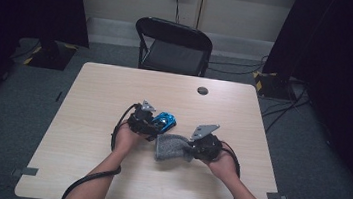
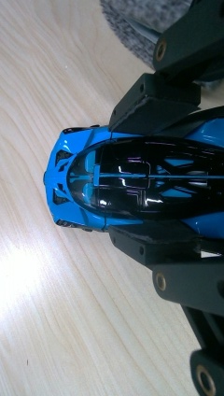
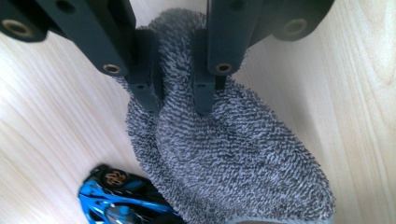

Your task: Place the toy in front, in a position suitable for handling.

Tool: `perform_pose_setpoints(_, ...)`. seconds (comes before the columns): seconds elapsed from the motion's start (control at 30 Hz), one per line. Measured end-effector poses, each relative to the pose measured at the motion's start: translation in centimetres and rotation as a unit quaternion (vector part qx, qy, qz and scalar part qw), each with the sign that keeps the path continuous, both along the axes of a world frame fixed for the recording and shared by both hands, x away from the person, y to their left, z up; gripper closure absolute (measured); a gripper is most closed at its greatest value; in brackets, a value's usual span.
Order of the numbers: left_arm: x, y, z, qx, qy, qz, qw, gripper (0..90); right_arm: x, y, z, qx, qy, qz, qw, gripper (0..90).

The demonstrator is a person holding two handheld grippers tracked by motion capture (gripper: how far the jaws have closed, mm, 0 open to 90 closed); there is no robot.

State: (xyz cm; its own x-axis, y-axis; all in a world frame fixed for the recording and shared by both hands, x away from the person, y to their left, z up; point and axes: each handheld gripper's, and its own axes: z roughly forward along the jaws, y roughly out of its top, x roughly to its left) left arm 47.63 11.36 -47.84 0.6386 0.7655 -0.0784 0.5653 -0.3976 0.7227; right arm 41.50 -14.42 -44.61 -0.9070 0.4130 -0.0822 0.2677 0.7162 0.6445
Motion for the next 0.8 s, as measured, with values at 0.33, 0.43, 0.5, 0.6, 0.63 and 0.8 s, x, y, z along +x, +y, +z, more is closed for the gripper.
perform_pose_setpoints(0.33, 0.1, -0.1, 0.1, 0.001, 0.004, 0.0, 1.0, 44.1, 0.1, 2.9, -0.6, -0.006, 0.004, 0.045, 0.999, 76.6)
perform_pose_setpoints(0.43, 0.1, 0.0, 0.1, 0.001, 0.004, 0.0, 1.0, 44.2, 0.3, 3.8, -0.8, -0.01, 0.003, 0.051, 0.9986, 76.5)
perform_pose_setpoints(0.5, 0.1, 0.0, 0.1, 0.001, 0.004, 0.0, 1.0, 44.1, 0.5, 4.3, -1.1, -0.019, 0.002, 0.052, 0.9985, 76.5)
perform_pose_setpoints(0.6, 0.1, 0.0, 0.0, 0.001, 0.003, -0.001, 1.0, 44.2, 1.1, 4.7, -1.5, -0.026, 0.004, 0.048, 0.9985, 76.5)
perform_pose_setpoints(0.63, 0.0, 0.0, 0.0, 0.0, 0.002, -0.001, 1.0, 44.2, 1.4, 4.8, -1.6, -0.029, 0.003, 0.044, 0.9986, 76.5)
perform_pose_setpoints(0.8, 0.1, 0.0, 0.0, -0.002, 0.001, -0.001, 1.0, 44.2, 2.6, 5.0, -2.0, -0.035, 0.005, 0.031, 0.9989, 76.5)
